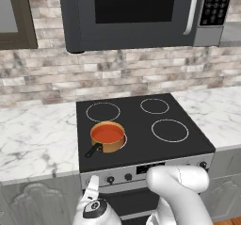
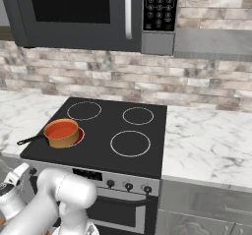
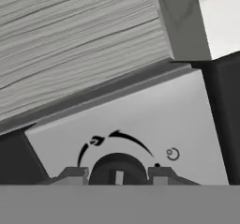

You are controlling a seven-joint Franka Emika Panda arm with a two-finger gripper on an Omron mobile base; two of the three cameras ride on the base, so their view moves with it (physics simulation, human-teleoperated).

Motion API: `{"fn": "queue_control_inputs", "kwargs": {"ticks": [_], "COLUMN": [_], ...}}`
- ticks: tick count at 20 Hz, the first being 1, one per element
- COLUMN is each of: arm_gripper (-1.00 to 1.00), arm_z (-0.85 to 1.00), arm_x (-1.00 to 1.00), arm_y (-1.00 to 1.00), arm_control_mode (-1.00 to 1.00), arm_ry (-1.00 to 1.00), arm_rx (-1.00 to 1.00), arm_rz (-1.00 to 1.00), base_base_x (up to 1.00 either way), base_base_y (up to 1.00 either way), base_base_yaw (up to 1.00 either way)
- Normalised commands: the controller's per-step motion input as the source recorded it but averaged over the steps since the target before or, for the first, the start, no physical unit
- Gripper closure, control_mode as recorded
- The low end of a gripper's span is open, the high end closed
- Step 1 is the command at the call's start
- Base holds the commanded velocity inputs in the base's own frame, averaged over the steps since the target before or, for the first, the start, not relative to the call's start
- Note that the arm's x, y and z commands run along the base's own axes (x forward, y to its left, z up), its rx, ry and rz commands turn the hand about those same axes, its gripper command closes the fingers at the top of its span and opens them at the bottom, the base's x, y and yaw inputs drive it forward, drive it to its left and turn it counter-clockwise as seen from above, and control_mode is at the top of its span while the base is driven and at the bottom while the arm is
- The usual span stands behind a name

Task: Wait until the marinara sauce is simmered to a deep red color and then turn off the stove.

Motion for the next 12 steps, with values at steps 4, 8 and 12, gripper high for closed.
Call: {"fn": "queue_control_inputs", "kwargs": {"ticks": [4,8,12], "arm_gripper": [1.00,1.00,1.00], "arm_z": [-0.10,-0.14,-0.20], "arm_x": [-0.08,-0.09,-0.09], "arm_y": [-0.19,-0.22,-0.17], "arm_control_mode": [-1.00,-1.00,-1.00], "arm_ry": [-0.15,-0.17,-0.22], "arm_rx": [0.44,0.43,0.39], "arm_rz": [-0.07,-0.07,-0.08], "base_base_x": [0.00,0.00,0.00], "base_base_y": [0.00,0.00,0.00], "base_base_yaw": [0.00,0.00,0.00]}}
